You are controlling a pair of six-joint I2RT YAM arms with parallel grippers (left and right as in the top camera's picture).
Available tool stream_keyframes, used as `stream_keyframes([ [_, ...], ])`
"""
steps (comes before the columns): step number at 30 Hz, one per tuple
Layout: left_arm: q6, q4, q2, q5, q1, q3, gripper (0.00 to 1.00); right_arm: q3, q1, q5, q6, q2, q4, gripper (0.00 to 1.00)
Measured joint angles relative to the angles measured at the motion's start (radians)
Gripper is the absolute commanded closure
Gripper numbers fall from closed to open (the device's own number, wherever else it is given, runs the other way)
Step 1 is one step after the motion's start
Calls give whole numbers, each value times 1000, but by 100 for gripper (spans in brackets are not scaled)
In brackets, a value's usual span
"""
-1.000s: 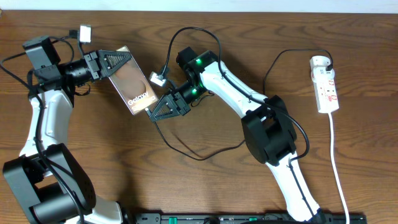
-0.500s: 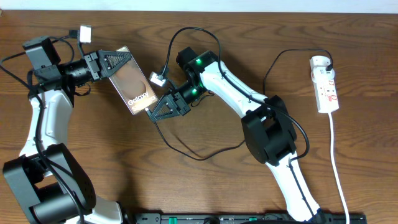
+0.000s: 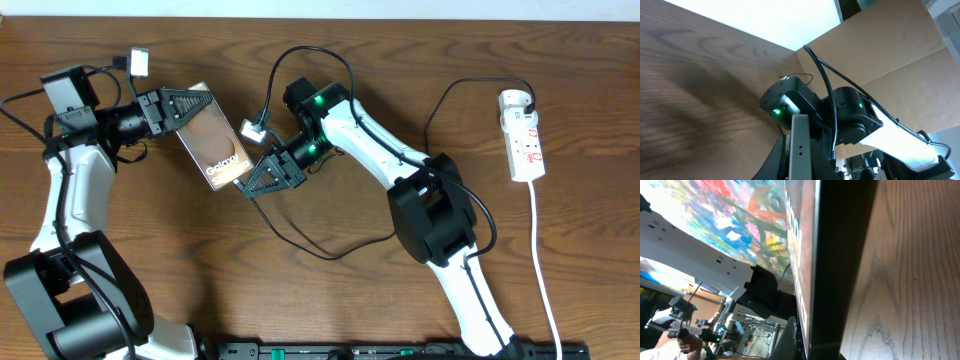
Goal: Plug charger to phone and switch on socket
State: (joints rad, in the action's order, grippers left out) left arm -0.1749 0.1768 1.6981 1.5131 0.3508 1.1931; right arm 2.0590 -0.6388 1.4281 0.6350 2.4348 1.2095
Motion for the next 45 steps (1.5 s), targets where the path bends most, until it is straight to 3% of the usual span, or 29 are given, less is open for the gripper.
stream_keyframes([
  [8,0,-3,0,0,2,0,93,-1,0,6,-8,0,-21,99],
  [23,14,-39,0,-38,10,0,93,-16,0,7,-222,7,-203,99],
  [27,-39,-82,0,-73,15,2,92,-21,0,10,-289,7,-295,99],
  [34,-250,-234,0,-156,-12,2,93,-21,3,61,-362,8,-358,99],
  [45,-304,-283,0,-169,-23,2,93,-18,28,43,-418,8,-356,99],
])
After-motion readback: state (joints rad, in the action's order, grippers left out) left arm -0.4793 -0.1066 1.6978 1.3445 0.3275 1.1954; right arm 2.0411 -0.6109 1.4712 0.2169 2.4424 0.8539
